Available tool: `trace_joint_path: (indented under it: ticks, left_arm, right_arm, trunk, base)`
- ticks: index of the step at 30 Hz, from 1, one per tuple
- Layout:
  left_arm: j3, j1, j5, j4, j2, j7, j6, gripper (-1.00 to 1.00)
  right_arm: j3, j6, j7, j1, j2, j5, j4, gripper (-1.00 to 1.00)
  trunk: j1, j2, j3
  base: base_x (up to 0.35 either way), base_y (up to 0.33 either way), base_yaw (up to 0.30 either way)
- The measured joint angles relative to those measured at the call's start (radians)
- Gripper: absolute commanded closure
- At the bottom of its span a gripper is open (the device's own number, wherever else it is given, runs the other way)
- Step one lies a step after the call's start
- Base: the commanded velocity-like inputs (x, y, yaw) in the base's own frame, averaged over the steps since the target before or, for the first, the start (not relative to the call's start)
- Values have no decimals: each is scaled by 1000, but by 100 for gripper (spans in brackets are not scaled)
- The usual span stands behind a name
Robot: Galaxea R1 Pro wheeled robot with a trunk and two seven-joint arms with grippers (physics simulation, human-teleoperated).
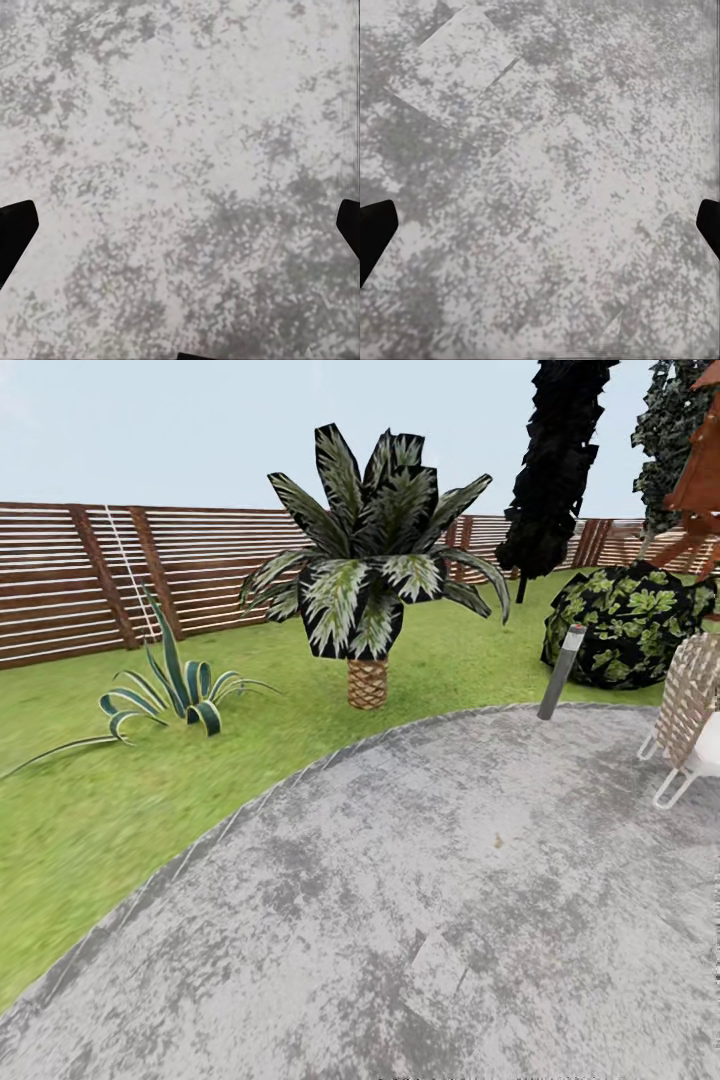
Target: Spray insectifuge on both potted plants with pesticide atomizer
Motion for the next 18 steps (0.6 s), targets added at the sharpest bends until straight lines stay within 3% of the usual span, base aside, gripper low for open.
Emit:
trace_joint_path:
  ticks: [18]
  left_arm:
    - [-2, 0, 0, 0, -1, 0, -1, -100]
  right_arm:
    - [1, 0, 0, 0, 0, 0, 0, -100]
  trunk:
    - [69, -126, -56]
  base:
    - [0, 0, -267]
